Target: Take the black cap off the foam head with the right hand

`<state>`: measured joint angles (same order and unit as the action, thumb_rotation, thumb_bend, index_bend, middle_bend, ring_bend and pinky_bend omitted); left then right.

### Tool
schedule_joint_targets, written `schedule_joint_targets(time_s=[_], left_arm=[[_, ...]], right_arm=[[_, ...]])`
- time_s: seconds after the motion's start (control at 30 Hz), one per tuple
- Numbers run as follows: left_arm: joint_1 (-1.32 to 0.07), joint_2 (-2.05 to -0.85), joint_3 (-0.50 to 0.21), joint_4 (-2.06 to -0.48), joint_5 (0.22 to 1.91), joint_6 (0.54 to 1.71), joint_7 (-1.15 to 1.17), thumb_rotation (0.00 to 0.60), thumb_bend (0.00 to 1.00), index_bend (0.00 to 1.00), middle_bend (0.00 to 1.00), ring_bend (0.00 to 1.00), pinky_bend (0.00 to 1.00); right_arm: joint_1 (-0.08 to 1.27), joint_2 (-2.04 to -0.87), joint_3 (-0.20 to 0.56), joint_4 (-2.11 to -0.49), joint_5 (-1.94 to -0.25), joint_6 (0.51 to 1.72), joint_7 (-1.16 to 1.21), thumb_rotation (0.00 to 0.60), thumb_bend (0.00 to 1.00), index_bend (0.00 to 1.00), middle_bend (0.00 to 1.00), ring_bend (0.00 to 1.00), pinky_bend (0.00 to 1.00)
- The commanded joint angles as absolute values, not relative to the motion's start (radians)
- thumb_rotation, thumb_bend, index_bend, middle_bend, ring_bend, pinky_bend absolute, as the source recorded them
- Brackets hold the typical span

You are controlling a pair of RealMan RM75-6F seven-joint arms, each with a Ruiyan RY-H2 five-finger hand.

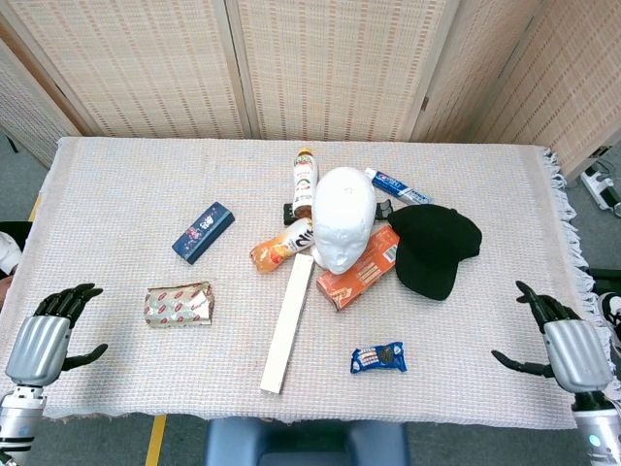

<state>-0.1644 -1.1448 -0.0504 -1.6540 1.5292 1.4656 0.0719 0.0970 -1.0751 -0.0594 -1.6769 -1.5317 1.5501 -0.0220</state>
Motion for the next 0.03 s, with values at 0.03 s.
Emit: schedule_joint_targets(time_s=[0.03], left_arm=[[-0.166, -1.149, -0.052, -1.649, 1.528, 1.464, 0.068, 0.6, 0.16, 0.24, 0.21, 0.21, 0.25]], right_arm=[[0.07, -1.062, -0.074, -1.7, -1.554, 1.575, -0.037, 0.335, 0.08, 0.07, 0.27, 0.2, 0.38]])
